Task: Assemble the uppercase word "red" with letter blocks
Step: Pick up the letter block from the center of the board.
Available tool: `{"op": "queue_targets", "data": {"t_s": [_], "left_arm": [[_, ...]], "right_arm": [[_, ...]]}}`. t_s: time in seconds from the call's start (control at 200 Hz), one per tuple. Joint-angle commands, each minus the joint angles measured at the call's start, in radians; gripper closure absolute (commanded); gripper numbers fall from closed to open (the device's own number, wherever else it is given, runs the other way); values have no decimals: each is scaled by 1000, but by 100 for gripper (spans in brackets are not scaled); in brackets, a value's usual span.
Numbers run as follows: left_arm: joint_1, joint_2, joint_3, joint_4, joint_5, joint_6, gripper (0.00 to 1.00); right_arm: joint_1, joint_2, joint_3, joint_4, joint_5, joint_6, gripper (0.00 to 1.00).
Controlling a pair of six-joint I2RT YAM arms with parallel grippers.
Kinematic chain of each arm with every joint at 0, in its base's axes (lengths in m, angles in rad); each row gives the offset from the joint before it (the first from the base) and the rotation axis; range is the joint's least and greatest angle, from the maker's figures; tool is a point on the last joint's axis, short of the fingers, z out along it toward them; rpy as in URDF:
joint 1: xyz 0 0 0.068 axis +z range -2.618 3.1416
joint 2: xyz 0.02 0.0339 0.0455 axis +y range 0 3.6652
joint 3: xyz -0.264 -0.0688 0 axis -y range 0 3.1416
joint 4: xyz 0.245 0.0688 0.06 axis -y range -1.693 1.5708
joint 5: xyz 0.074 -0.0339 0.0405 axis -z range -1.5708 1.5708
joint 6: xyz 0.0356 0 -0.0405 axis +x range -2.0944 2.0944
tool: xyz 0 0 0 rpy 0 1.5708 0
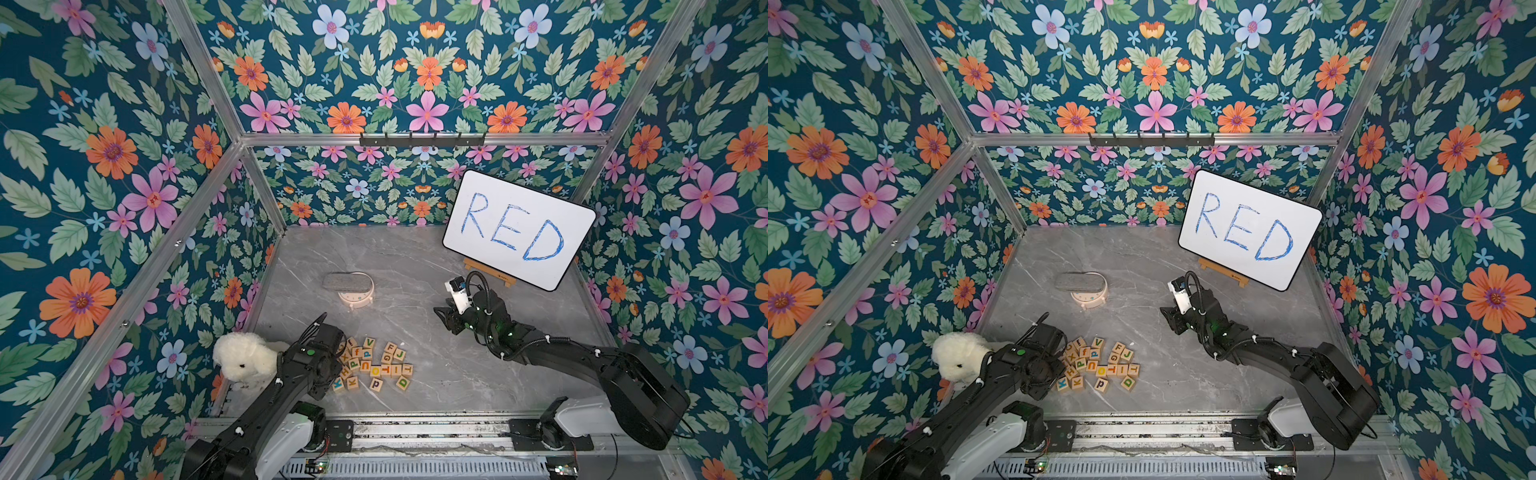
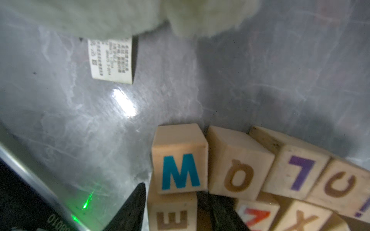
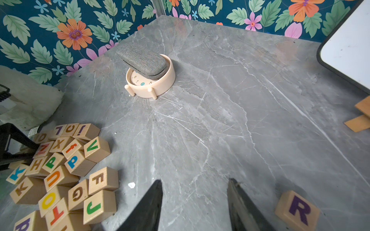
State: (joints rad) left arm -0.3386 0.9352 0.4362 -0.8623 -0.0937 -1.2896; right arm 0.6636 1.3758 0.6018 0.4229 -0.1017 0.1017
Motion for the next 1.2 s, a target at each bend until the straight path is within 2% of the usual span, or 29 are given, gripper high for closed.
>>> {"op": "queue_targets", "data": {"t_s": [0.0, 0.115, 0.225, 0.375, 0.575, 0.795, 0.99, 1.195], "left_arm": [[2, 23, -1, 8, 2, 9, 47], [2, 8, -10, 1, 0, 5, 48], [4, -33, -29, 6, 17, -9, 55], [3, -81, -28, -34, 5, -21, 55], [4, -41, -23, -32, 8, -5, 57], [3, -19, -5, -25, 27, 21, 66], [4, -39, 41, -93, 19, 42, 69], [1, -74, 176, -176, -39, 109, 75]], "right_arm": [[-6, -2, -12, 31, 14, -15, 47], [-8, -7, -22, 42, 13, -13, 47], [-7, -3, -30, 54, 29, -13, 48], [-13, -8, -33, 57, 34, -13, 49], [-16, -6, -35, 63, 37, -16, 48], [-27, 10, -49, 91, 48, -3, 48], [-53, 11, -53, 94, 25, 21, 48], [-75, -5, -38, 61, -13, 35, 48]]}}
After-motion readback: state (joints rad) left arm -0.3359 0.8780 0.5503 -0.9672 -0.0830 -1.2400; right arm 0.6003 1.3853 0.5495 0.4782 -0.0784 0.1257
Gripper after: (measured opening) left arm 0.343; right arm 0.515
